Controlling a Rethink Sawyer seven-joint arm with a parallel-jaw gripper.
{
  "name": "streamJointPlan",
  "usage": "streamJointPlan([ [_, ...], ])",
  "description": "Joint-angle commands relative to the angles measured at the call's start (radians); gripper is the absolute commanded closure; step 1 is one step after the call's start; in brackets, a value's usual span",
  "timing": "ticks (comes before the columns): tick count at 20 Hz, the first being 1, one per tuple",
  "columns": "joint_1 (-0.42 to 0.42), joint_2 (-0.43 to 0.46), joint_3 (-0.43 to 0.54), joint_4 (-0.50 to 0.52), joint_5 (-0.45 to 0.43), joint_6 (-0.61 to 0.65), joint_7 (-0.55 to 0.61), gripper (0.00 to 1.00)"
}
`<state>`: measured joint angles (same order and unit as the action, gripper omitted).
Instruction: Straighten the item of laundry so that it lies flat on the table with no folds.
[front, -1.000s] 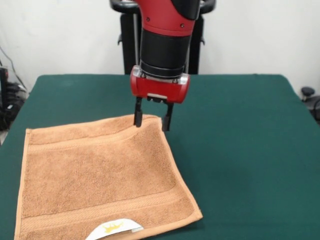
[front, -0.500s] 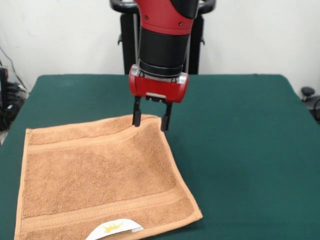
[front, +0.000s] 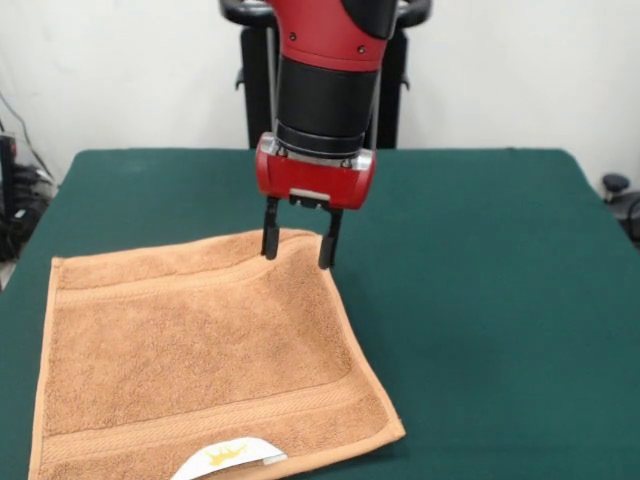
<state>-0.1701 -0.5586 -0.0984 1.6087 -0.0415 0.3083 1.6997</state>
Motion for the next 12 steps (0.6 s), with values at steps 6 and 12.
streamJointPlan([
  [6, -0.009, 0.1, 0.106, 0.055, -0.059, -0.072, 0.076, 0.0],
  [12, 0.014, 0.083, 0.108, 0.069, -0.038, -0.042, 0.092, 0.0],
])
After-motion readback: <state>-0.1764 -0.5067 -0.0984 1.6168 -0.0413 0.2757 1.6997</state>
